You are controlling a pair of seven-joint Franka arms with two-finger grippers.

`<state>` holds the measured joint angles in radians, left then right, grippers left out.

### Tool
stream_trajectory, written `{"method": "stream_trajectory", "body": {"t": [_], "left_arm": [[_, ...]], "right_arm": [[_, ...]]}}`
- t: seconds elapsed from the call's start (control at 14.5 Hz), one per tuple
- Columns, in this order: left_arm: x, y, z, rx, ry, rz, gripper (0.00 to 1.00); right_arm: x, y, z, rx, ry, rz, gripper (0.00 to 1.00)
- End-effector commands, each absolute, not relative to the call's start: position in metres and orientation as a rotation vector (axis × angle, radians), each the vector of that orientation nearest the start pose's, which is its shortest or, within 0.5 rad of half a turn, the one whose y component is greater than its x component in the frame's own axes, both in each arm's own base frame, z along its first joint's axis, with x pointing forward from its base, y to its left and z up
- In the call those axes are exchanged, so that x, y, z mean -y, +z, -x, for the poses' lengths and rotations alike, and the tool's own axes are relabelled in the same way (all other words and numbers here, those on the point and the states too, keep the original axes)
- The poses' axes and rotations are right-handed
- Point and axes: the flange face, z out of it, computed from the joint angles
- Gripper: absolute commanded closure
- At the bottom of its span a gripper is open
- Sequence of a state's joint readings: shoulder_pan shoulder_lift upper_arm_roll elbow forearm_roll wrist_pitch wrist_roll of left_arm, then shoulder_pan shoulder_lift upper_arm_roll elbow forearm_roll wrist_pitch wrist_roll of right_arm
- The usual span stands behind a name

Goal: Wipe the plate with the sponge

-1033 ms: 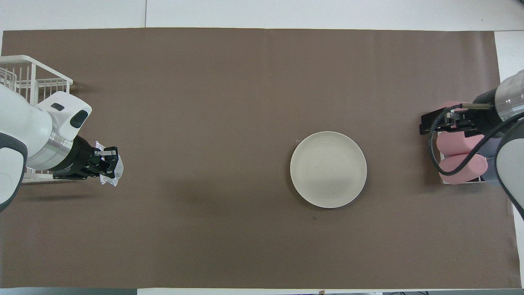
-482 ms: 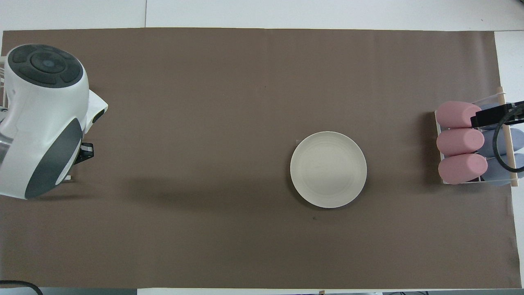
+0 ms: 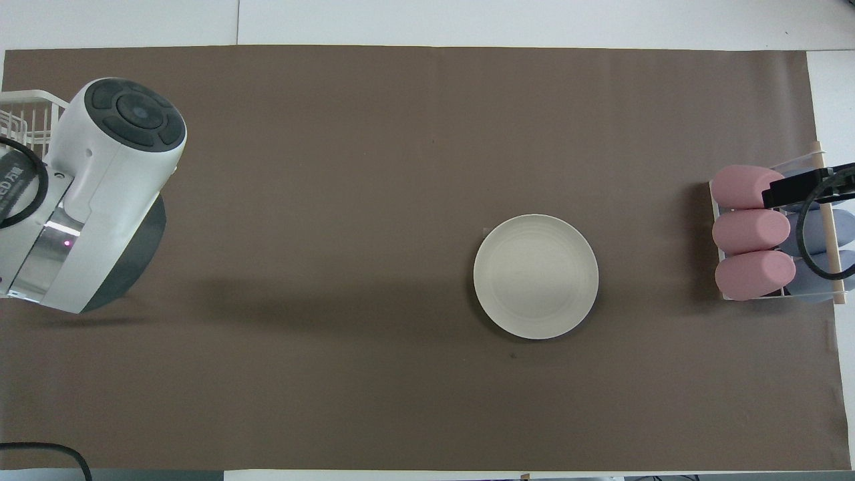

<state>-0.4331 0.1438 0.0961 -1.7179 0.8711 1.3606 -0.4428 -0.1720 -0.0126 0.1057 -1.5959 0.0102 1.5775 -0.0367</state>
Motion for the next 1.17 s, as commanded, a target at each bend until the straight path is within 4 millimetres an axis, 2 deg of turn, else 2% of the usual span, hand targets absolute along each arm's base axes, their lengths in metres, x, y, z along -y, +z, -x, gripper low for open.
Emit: {"method": "stream_trajectory", "body": {"t": [0.0,0.21,0.34,0.48,0.55,1.1], "left_arm": [[0.084,0.487,-0.584,0.057,0.084,2.037,1.0],[0.06,0.448,-0.608,0.018,0.098,1.986,1.0],[0.059,0.419,-0.622,-0.034,0.093,1.96,1.0],[0.041,0.405,-0.631,-0.031,0.093,1.979,1.0],[0.04,0.398,-0.633,-0.033,0.103,1.985,1.0],[0.037,0.388,-0.632,0.048,0.068,2.045,1.0]], "right_arm": [[0.031,0.628,-0.556,-0.103,0.007,3.131,0.0],[0.027,0.625,-0.556,-0.101,0.012,3.137,0.0],[0.031,0.625,-0.555,-0.108,0.017,3.137,0.0],[0.027,0.627,-0.556,-0.101,0.007,3.13,0.0],[0.028,0.627,-0.556,-0.105,0.004,3.126,0.0],[0.032,0.625,-0.552,-0.115,0.029,3.132,0.0]]}}
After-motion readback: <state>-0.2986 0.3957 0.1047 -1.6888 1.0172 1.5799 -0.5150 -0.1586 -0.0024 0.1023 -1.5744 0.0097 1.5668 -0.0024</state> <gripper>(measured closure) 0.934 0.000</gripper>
